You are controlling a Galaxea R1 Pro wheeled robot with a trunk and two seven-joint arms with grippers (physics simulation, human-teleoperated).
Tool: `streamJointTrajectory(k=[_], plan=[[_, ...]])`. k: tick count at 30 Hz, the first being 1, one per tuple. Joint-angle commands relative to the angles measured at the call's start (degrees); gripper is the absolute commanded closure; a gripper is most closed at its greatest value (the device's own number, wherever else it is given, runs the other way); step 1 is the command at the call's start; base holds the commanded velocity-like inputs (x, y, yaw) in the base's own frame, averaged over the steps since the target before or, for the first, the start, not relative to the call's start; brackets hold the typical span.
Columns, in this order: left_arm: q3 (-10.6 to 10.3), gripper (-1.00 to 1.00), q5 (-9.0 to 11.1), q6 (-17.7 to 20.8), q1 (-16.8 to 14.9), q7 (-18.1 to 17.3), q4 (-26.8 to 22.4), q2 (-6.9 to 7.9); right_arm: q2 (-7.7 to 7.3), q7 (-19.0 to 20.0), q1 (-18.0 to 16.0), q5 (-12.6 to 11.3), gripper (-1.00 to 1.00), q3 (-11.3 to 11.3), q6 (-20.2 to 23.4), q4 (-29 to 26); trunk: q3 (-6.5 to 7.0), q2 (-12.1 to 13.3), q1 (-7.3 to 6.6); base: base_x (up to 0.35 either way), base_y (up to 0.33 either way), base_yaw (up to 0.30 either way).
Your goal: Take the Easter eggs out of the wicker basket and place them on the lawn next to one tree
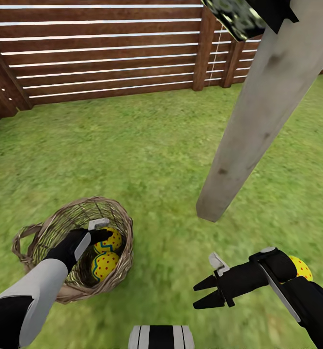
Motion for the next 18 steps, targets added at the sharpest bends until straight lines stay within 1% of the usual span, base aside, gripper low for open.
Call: streamJointTrajectory(k=[1, 9, 16, 18], plan=[[0.09, -1.0, 0.32, 0.33, 0.0, -0.01, -0.25, 0.0, -0.05, -0.08, -0.04, -0.25, -1.0, 0.1, 0.54, -0.01, -0.04, -0.02, -0.01, 0.0, 0.0, 0.0], [0.09, -1.0, 0.32, 0.32, -0.08, 0.07, -2.23, 0.15, -0.05, -0.17, -0.04, -0.09, -1.0, -0.09, 0.54, 0.03, -0.04, -0.02, -0.01, 0.0, 0.0, 0.0], [0.09, -1.0, 0.32, 0.32, -0.08, 0.08, -2.76, 0.84, 0.01, -1.82, -0.04, 0.53, -1.0, 0.01, 0.54, 0.06, -1.59, -0.11, 0.17, 0.0, 0.0, 0.0], [0.09, -1.0, 0.32, 0.32, -0.09, 0.08, -2.8, 0.9, 0.03, -2.05, -0.04, 0.59, -1.0, 0.0, 0.54, 0.02, -1.59, -0.11, 0.17, 0.0, 0.0, 0.0]])
